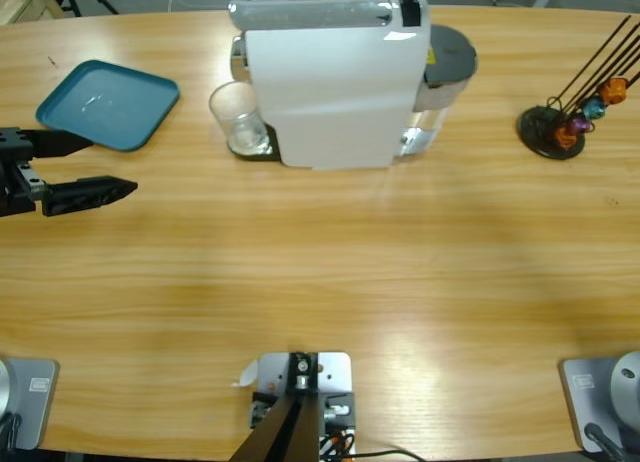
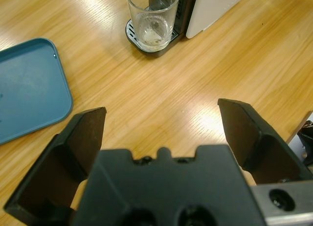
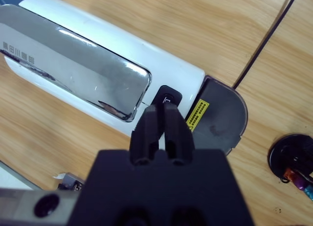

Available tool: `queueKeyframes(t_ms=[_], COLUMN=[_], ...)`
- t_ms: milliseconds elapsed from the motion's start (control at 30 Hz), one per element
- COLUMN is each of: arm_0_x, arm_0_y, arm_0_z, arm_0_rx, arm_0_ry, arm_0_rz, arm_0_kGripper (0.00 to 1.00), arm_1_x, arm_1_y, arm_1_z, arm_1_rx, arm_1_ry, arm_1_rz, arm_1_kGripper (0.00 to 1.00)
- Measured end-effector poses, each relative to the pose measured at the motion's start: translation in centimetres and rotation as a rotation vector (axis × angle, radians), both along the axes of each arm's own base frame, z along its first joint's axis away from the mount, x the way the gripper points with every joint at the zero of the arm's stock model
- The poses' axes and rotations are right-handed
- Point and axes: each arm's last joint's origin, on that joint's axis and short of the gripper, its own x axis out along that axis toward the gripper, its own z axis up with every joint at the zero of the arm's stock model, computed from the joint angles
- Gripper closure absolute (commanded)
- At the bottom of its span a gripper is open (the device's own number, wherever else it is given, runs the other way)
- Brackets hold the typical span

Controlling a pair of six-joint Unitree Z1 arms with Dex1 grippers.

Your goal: Pour coffee

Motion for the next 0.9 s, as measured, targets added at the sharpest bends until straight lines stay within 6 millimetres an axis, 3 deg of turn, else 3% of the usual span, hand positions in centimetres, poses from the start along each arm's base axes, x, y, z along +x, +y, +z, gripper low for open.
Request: queueKeyframes(t_ms=[133,233,333,900], arm_0_x=[0.0,0.0,0.0,-0.1], arm_0_y=[0.0,0.0,0.0,0.1], arm_0_z=[0.0,0.0,0.0,-0.3], arm_0_rx=[-0.002,-0.002,-0.002,0.003], arm_0_ry=[-0.002,-0.002,-0.002,0.004], arm_0_rz=[0.000,0.000,0.000,0.000], arm_0_kGripper=[0.000,0.000,0.000,0.000], arm_1_x=[0.0,-1.2,-2.2,-3.0], arm_1_y=[-0.1,-0.9,-1.5,-1.8], arm_1_z=[1.6,3.9,5.0,4.5], arm_1_rx=[0.017,0.048,0.057,0.041], arm_1_ry=[-0.058,-0.119,-0.132,-0.052], arm_1_rz=[0.010,0.005,-0.001,-0.048], arm_1_kGripper=[0.000,0.000,0.000,0.000])
